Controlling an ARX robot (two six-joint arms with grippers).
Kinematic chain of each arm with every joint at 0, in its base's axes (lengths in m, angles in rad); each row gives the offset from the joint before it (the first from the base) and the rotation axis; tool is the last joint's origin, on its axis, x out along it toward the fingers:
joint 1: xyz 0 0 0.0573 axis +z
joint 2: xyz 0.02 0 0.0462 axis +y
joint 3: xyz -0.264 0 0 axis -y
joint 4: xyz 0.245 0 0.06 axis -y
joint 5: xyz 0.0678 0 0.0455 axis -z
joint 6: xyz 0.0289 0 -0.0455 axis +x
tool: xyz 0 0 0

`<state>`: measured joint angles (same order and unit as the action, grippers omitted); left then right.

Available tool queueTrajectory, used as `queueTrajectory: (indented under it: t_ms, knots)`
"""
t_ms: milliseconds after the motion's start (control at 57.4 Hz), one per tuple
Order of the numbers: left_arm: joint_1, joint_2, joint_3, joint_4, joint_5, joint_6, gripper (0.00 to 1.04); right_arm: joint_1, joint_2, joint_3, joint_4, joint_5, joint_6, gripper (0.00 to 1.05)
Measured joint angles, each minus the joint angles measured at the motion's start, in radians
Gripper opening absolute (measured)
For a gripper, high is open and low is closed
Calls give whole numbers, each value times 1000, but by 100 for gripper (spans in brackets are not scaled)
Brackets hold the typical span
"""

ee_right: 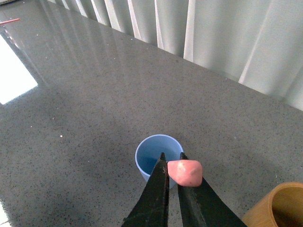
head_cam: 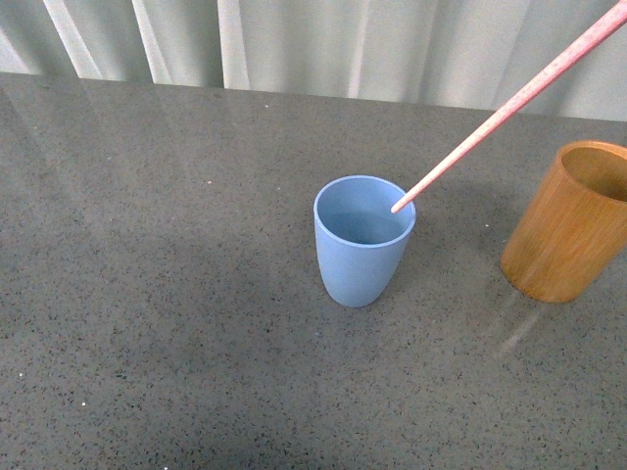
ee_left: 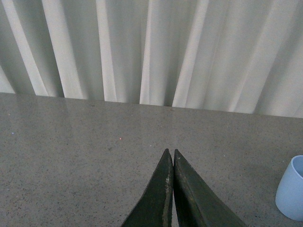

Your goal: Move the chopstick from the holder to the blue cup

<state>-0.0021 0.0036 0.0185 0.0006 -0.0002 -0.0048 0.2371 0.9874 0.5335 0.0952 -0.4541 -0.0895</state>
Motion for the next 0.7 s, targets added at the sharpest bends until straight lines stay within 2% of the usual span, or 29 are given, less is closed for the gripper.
queueTrajectory:
  t_ms: [261,471,488,506,558,593,628,697]
  knots:
    - [0,0,0,0,0,0,4,5,140,0,78,36,-9,3]
    - [0,0,0,0,0,0,4,-19,164,-15,135,56,27,43]
    - [0,0,0,0,0,0,4,-29,150,-16,145,61,39,49]
    - [0,0,0,0,0,0,4,-27,142,-24,179,108,53,49]
    - [0,0,0,0,0,0,4,-17,89,-123,447,437,63,37]
    - [0,0,0,0,0,0,4,-24,62,-169,540,552,66,30]
    - [0,0,0,0,-1,0,4,-33,42,-196,579,605,68,24]
    - [0,0,0,0,0,0,4,-56,-1,-243,603,628,70,12]
